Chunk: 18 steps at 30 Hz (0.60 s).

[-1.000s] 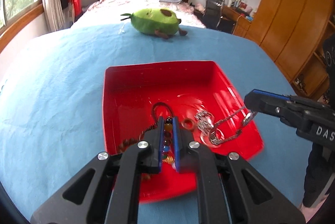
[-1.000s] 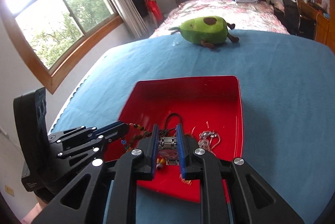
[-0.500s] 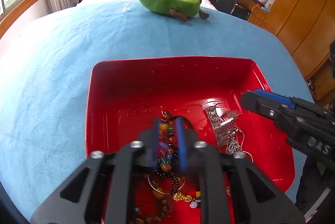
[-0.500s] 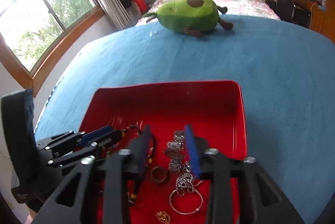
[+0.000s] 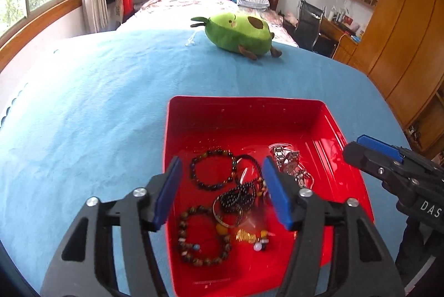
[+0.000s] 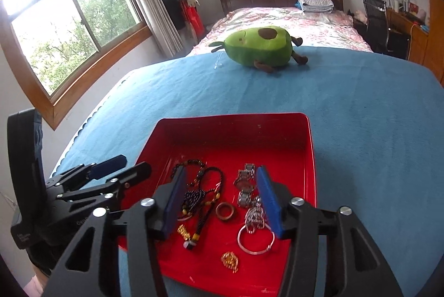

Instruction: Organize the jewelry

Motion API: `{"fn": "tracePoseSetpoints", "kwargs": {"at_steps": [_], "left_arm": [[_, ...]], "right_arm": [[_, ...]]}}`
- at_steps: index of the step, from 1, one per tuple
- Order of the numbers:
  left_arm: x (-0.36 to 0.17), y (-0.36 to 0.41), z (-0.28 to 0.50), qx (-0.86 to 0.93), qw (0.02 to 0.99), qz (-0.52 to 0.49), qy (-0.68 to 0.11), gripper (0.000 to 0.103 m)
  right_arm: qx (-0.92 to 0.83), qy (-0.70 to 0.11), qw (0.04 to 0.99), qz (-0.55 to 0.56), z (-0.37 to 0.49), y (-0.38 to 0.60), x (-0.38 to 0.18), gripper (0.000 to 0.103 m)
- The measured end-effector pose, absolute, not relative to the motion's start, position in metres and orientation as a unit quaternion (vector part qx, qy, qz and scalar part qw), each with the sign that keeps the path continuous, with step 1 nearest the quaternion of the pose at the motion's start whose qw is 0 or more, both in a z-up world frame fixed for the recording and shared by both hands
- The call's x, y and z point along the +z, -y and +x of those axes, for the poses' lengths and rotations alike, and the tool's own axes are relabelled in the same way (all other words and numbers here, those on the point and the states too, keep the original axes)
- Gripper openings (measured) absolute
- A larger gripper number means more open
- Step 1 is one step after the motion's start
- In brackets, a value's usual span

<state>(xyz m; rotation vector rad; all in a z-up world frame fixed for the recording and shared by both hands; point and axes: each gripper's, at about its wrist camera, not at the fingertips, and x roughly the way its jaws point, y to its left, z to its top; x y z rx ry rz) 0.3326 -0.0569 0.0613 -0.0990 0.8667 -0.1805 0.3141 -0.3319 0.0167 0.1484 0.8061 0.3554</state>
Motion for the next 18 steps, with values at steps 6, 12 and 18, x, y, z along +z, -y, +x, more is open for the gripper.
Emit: {"fn": "tracePoseSetpoints", "kwargs": {"at_steps": [6,12,18], "left_arm": [[0.067,0.047,0.297,-0.076,0.909,-0.044,-0.406,0.074],[0.068,0.042,0.263,-0.068,0.916,-0.037,-0.393,0.088],[0.066,0.041,0.23,-0.057,0.922,-0.014,-0.382,0.092]], "right_arm": [[0.168,-0.373,0.911,0.059,0.283,0.331,0.021,0.077],[0.154,-0.377,0.912,0.045,0.257,0.328,0.017,0.096],[0.148,-0.383,0.911,0.035,0.23,0.326,0.008,0.099]]}}
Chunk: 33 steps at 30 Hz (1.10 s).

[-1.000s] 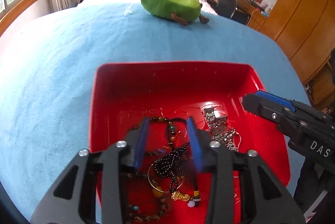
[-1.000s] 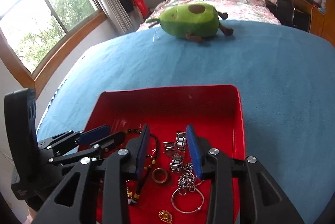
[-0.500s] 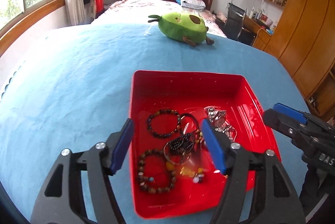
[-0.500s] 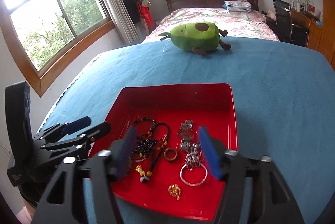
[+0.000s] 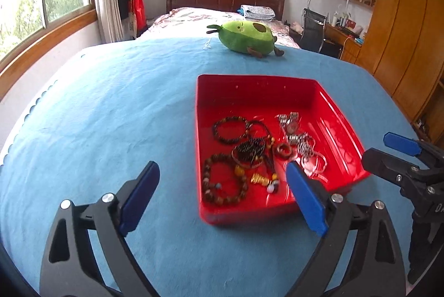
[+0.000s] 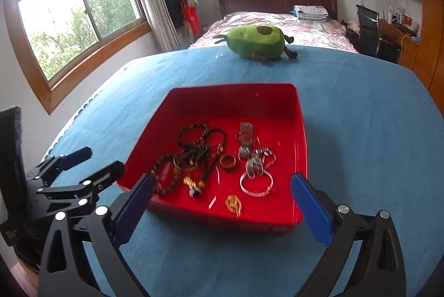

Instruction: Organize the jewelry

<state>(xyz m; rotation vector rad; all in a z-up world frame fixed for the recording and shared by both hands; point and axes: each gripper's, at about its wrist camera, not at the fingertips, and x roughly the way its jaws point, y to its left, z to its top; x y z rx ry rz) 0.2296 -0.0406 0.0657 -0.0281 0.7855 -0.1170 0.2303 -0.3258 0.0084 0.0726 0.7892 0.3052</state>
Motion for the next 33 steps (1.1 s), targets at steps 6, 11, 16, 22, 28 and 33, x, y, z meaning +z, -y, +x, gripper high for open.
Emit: {"fn": "tracePoseSetpoints", "kwargs": {"at_steps": [6,11,16,22,28,33], "left_arm": [[0.064,0.039,0.205,-0.051,0.927,-0.006,-0.372,0.093],[0.065,0.034,0.189,-0.044,0.932,-0.017,-0.36,0.094],[0.066,0.033,0.181,-0.034,0.936,-0.015,-0.351,0.095],[0.058,0.036,0.179,-0.039,0.931,-0.01,-0.363,0.095],[0.05,0.037,0.181,-0.041,0.927,-0.005,-0.372,0.095],[0.046,0.031,0.184,-0.038,0.925,-0.012,-0.377,0.095]], "right_arm": [[0.141,-0.392,0.908,0.042,0.211,0.33,0.002,0.099],[0.128,-0.387,0.912,0.038,0.198,0.332,0.002,0.099],[0.129,-0.386,0.912,0.042,0.187,0.332,0.002,0.099],[0.127,-0.395,0.909,0.047,0.185,0.331,-0.007,0.099],[0.125,-0.398,0.908,0.045,0.182,0.333,-0.014,0.099],[0.122,-0.399,0.908,0.043,0.181,0.336,-0.018,0.099]]}}
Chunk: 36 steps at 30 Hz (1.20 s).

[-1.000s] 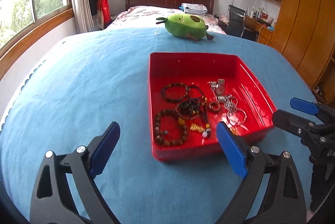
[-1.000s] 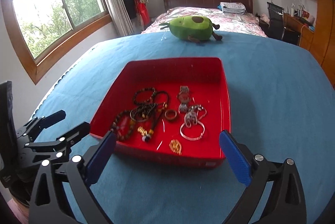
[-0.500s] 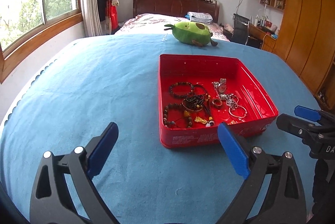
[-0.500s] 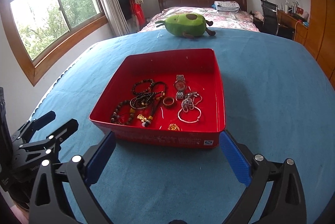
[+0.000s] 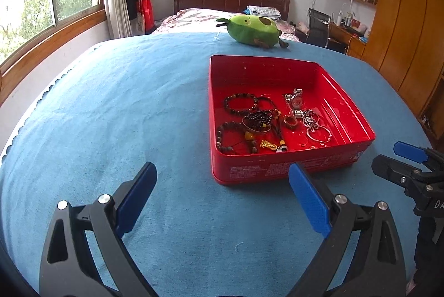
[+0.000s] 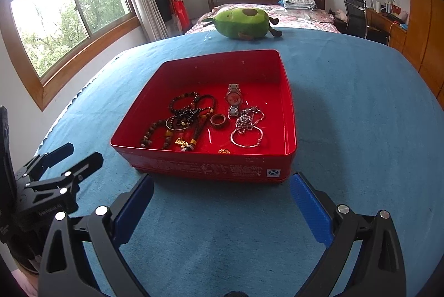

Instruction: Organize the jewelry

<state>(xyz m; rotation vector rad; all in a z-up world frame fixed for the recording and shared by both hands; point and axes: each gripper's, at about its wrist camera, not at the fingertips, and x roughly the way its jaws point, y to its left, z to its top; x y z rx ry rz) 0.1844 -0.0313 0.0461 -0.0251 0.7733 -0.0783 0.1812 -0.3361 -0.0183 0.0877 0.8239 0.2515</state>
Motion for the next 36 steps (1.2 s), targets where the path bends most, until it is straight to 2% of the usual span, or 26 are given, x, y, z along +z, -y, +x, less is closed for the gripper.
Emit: {"fn": "tracePoseSetpoints", "kwargs": {"at_steps": [36], "left_arm": [[0.0415,0.0316,0.1895,-0.045,0.921,-0.004,-0.388,0.095]], "right_arm": [[0.129,-0.402,0.906,0.035,0.1862,0.3334,-0.027,0.099]]}}
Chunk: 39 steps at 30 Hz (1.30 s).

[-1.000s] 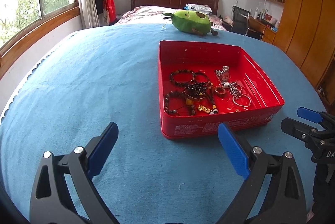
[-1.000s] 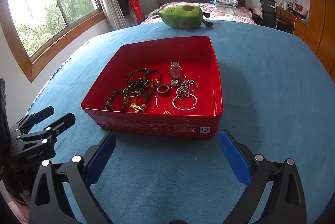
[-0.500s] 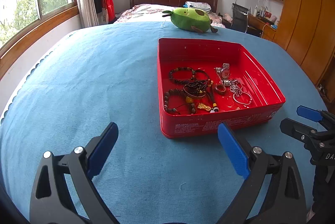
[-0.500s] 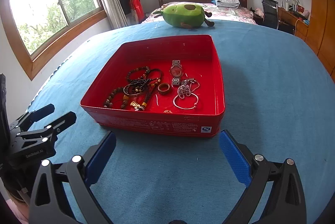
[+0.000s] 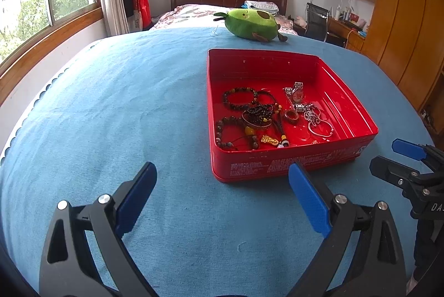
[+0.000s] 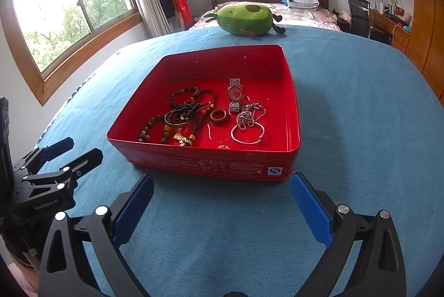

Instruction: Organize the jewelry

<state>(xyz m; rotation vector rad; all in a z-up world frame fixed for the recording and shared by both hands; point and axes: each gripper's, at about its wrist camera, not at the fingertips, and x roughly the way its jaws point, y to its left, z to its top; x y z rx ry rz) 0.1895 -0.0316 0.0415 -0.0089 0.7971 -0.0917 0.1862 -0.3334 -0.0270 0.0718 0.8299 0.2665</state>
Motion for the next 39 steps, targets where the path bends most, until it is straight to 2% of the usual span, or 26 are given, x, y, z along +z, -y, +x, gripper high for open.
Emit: {"fn": "tracePoseSetpoints", "kwargs": {"at_steps": [39], "left_arm": [[0.0393,0.0327,0.1901,-0.045,0.92,0.0,-0.389,0.095]], "right_arm": [[0.129,-0.405,0.905,0.035,0.1871,0.3319,-0.0317,0.099]]}}
